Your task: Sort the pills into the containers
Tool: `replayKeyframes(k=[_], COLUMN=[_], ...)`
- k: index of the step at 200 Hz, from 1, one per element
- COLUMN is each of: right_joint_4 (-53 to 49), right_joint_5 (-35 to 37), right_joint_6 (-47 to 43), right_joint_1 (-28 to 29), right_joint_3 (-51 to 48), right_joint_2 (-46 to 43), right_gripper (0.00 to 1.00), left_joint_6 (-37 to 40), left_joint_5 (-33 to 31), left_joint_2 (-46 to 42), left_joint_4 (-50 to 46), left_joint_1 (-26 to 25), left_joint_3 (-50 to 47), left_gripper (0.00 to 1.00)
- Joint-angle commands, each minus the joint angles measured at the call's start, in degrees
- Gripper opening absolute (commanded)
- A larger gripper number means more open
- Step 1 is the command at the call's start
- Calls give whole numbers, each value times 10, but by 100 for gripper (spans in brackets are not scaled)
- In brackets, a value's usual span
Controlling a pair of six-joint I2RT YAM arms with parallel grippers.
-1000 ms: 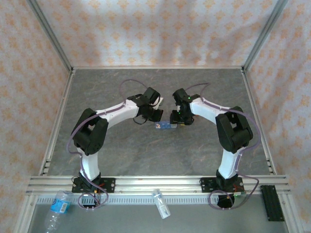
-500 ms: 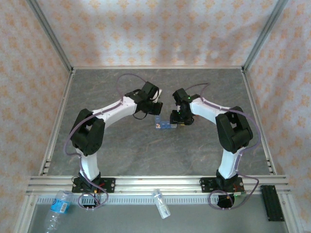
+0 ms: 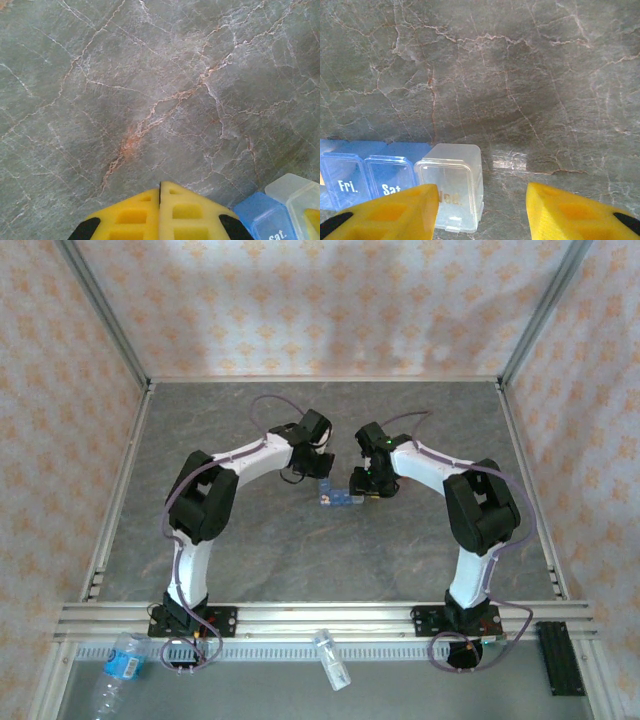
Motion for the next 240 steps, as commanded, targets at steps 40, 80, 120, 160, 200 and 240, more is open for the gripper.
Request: replayKeyframes(k=[40,80,120,160,200,240], right_joint_4=[-8,-8,-8,-8,-9,-8], right_joint_5=[34,35,38,39,41,41], right_joint_6=[6,7,7,8,8,8], right_joint_1=[2,1,1,2,1,1], right_joint_3=[2,2,-1,-4,-3,-3], right_joint_2=[18,18,17,15,16,16], right_gripper=[49,49,49,48,48,48], left_joint_6=[-4,-6,-11,-12,-19,-26], left_joint_5=[16,25,31,36,38,33], left_joint_2=[-29,-50,-74,-79,-92,-112], left_joint_4=[-2,5,16,20,30,39], left_joint_1=[3,-4,-13,-24,-33,-40], left_joint_3=[-15,-32,-55,-70,-93,-114], left_gripper=[0,0,0,0,0,0])
